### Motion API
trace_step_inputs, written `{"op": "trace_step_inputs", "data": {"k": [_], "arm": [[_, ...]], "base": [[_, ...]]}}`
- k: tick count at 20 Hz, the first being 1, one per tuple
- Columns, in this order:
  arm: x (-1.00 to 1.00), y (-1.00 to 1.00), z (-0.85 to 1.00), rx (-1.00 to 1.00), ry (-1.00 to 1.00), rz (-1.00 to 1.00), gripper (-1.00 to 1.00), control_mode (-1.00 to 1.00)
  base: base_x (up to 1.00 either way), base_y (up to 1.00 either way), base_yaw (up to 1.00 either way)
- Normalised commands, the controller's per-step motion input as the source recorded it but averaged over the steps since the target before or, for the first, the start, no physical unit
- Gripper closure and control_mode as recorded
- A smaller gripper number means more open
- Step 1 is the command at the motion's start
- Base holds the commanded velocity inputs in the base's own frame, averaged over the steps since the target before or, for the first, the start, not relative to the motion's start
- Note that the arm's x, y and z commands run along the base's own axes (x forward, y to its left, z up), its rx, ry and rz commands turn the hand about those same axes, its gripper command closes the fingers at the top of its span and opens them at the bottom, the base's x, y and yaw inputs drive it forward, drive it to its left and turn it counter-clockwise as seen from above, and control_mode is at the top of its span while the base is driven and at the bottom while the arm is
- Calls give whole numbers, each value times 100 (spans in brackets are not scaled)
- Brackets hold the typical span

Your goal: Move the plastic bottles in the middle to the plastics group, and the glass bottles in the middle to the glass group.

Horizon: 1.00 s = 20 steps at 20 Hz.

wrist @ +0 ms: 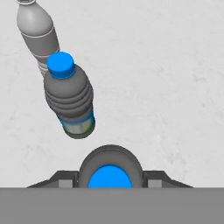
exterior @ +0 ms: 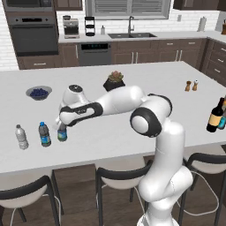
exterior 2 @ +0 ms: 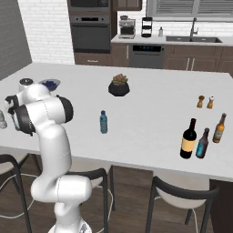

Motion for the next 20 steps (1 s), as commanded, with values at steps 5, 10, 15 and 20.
{"op": "trace_step_inputs", "data": {"k": [5, 10, 15, 20], "arm": [[9, 0, -9, 0, 0, 0, 100, -100], [0, 0, -20, 0, 0, 0, 100, -100], [0, 0, 0, 0, 0, 0, -100, -100], [0, 0, 0, 0, 0, 0, -100, -100]], "base": [[0, 0, 0], [0, 0, 0], [0, 0, 0], [0, 0, 0]]}}
